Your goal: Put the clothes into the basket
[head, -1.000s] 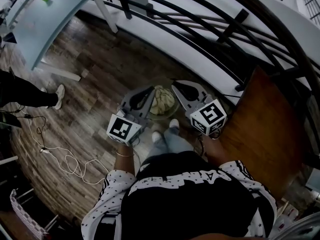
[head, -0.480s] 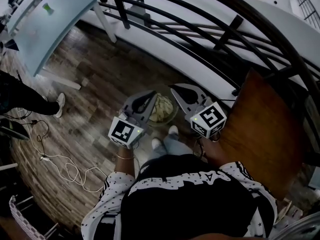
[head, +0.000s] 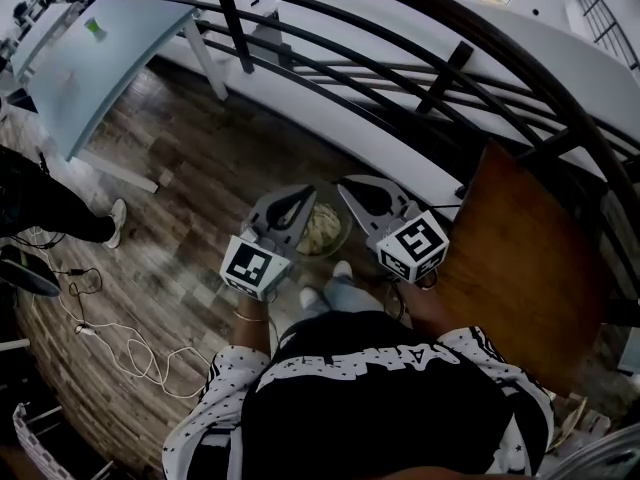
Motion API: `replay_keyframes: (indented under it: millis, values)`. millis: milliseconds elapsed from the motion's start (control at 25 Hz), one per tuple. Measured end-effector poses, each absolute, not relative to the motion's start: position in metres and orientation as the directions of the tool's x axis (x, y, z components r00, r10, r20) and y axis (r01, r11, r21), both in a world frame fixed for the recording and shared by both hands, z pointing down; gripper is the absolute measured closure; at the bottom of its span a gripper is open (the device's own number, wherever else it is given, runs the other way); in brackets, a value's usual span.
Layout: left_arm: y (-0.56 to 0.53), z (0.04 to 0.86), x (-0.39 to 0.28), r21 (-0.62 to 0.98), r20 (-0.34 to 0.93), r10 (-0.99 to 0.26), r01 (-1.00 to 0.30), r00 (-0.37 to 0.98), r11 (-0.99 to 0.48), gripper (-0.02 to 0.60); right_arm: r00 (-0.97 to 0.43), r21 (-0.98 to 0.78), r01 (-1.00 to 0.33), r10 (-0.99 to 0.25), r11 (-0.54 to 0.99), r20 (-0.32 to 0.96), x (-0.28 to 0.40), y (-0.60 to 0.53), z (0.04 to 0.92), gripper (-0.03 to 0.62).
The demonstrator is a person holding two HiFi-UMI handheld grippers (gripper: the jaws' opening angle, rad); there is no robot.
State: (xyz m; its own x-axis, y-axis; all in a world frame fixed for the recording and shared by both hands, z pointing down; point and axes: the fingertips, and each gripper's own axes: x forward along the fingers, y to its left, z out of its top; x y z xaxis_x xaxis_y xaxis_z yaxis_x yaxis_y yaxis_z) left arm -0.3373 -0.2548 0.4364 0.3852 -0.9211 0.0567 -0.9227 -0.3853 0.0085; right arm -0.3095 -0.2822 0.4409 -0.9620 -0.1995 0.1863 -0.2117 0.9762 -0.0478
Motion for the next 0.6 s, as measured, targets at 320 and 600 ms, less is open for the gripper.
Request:
replay_keyframes:
  millis: [320,600]
  values:
    - [-0.243,0.426,-0.347,-0.001,0.044,-0.926,-0.927,0.375,-0.375,0.566,-0.965,-0.023,-0.203,-0.196,0.979,0.174,-0.323,-0.268,0.428,0.562]
    - [-0.228,0.418,-0.337,-0.001,0.014,-0.926,-0.926,0.377,-0.377,0.566,-0.968,-0.002,-0.194,-0.191,0.981,0.162,-0.317,-0.256,0.423,0.562]
